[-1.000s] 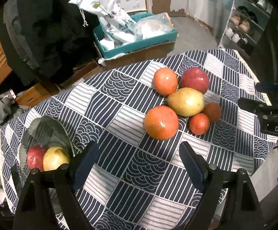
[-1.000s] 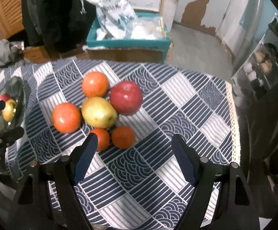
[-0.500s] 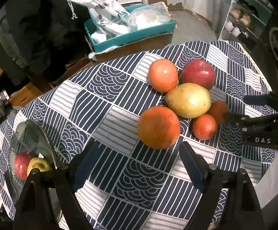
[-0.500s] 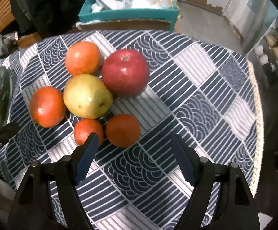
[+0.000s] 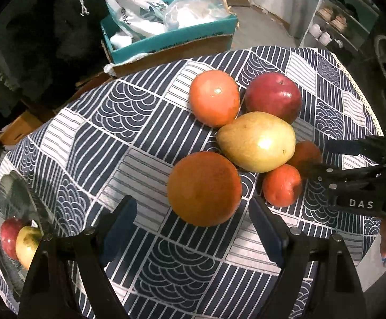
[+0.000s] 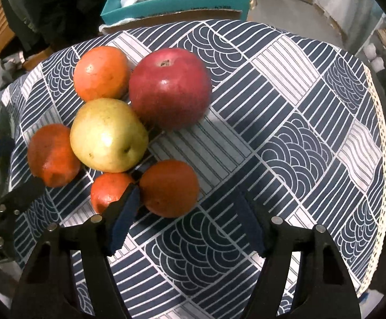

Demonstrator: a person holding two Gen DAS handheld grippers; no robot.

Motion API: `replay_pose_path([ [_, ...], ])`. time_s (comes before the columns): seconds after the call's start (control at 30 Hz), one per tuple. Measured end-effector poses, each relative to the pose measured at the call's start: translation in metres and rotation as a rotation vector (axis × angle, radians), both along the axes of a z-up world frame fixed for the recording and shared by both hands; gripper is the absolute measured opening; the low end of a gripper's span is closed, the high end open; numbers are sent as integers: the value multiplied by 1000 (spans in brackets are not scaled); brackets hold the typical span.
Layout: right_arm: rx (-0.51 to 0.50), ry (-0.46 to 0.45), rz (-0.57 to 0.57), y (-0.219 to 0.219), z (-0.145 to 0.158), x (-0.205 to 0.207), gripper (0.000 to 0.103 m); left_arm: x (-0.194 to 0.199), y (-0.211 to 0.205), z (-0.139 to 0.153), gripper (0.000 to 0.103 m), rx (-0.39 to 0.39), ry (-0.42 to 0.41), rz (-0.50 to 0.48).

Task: Organize fruits
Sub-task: 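Grasp the large orange with the left tool while the right tool grasps a tangerine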

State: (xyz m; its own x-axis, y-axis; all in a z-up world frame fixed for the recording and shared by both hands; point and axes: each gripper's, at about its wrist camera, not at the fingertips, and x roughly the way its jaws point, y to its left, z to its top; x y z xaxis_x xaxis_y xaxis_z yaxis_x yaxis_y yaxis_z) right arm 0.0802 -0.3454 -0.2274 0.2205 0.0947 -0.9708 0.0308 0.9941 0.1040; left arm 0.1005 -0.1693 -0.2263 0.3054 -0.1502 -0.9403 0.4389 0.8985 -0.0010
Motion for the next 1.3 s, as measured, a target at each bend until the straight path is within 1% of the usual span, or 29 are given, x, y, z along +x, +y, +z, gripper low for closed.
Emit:
replay_pose_path([
  [0.13, 39, 5, -20, -3, -3, 3, 73, 5, -3, -10, 87, -5, 24, -1],
  [0.17, 57, 8, -28, -5, -4, 3, 72, 5, -3, -12, 87, -5, 28, -2],
  [0.23, 82, 10, -33, -6, -6, 4, 67, 7, -4, -16, 87, -3, 35, -3],
  [0.33, 130, 10, -31, -7, -6, 3, 54, 8, -4, -20, 87, -11, 46, -3],
  [0.37, 145, 9, -28, -7, -6, 3, 47, 8, -4, -21, 85, -18, 49, -3],
  [0.43, 165, 7, -21, -5, -5, 4, 45, 9, -5, -23, 72, -30, 57, -6],
  [0.5, 154, 5, -12, -2, -4, 4, 45, 8, -6, -25, 69, -36, 69, -14],
  [0.63, 131, -9, -7, -3, -1, 1, 44, 4, -4, -24, 67, -39, 52, -12],
  [0.77, 57, -30, 5, 5, 1, 4, 44, 0, -2, -23, 67, -26, 47, -11],
  [0.87, 26, -41, 14, 7, 4, 3, 44, -3, 1, -21, 67, -25, 46, -7],
  [1.07, -35, -68, 34, 14, 13, 0, 43, -7, 9, -10, 67, -33, 31, 1],
  [1.3, -66, -121, 45, 18, 34, -12, 43, -14, 14, 8, 66, -39, -4, 1],
])
